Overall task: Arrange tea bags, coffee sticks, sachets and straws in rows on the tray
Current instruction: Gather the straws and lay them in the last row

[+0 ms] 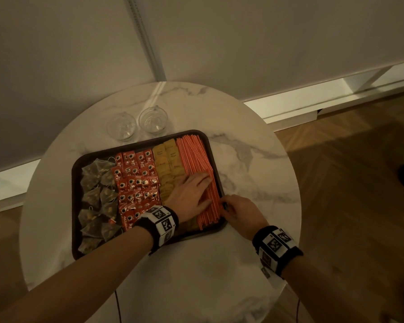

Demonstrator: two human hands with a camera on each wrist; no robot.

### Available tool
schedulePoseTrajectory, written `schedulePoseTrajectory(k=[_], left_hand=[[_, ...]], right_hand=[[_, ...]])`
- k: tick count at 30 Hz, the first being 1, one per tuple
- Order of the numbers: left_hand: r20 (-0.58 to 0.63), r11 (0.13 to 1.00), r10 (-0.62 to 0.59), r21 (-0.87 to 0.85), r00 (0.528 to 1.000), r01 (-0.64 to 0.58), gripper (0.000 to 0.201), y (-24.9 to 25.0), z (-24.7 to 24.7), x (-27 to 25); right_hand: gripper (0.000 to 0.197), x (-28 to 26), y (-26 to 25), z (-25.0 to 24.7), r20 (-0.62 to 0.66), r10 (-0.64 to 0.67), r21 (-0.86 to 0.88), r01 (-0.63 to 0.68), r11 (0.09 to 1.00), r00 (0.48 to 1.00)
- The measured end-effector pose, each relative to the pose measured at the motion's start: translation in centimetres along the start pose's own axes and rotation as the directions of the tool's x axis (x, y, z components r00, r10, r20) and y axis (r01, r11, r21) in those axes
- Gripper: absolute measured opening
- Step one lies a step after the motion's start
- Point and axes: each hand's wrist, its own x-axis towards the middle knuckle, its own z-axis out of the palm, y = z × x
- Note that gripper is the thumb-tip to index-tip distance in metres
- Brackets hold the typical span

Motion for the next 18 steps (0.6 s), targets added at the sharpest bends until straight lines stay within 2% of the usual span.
schedulePoseTrajectory(k=[2,3,4,6,8,12,18], left_hand=[[-0.046,0.999,-0.029,-0.033,0.999,0.027,0.061,-0.6,-0.7,0.6],[-0.070,0.997,-0.060,-0.053,0.996,0.057,0.059,-1.1,-1.2,1.1],[-0.097,0.994,-0.089,-0.065,0.991,0.083,0.058,-1.8,-1.8,1.8],[-0.123,0.994,-0.104,-0.056,0.987,0.098,0.057,-2.9,-2.7,3.1],[-0.065,0.998,-0.061,0.025,0.996,0.063,0.057,-3.7,-3.2,4.3],[0.079,0.969,0.053,0.238,0.995,-0.070,0.053,-4.7,-3.2,5.1],[0.113,0.960,0.120,0.241,0.986,-0.145,0.053,-5.6,-3.1,4.4]], right_hand=[[0.012,-0.5,0.6,-0.3,-0.104,0.100,0.196,-0.078,0.977,0.990],[0.018,-0.8,1.2,-0.3,-0.149,0.217,0.312,-0.162,0.936,0.965],[0.030,-1.3,1.8,-0.4,-0.150,0.362,0.434,-0.268,0.860,0.920],[0.051,-2.3,3.0,-0.4,-0.048,0.594,0.625,-0.440,0.645,0.803],[0.066,-2.6,3.7,-0.2,0.020,0.679,0.688,-0.502,0.523,0.734],[0.085,-1.0,3.8,-0.6,0.096,0.721,0.622,-0.607,0.495,0.687],[0.089,-0.6,4.0,-0.6,0.110,0.740,0.553,-0.659,0.509,0.664]])
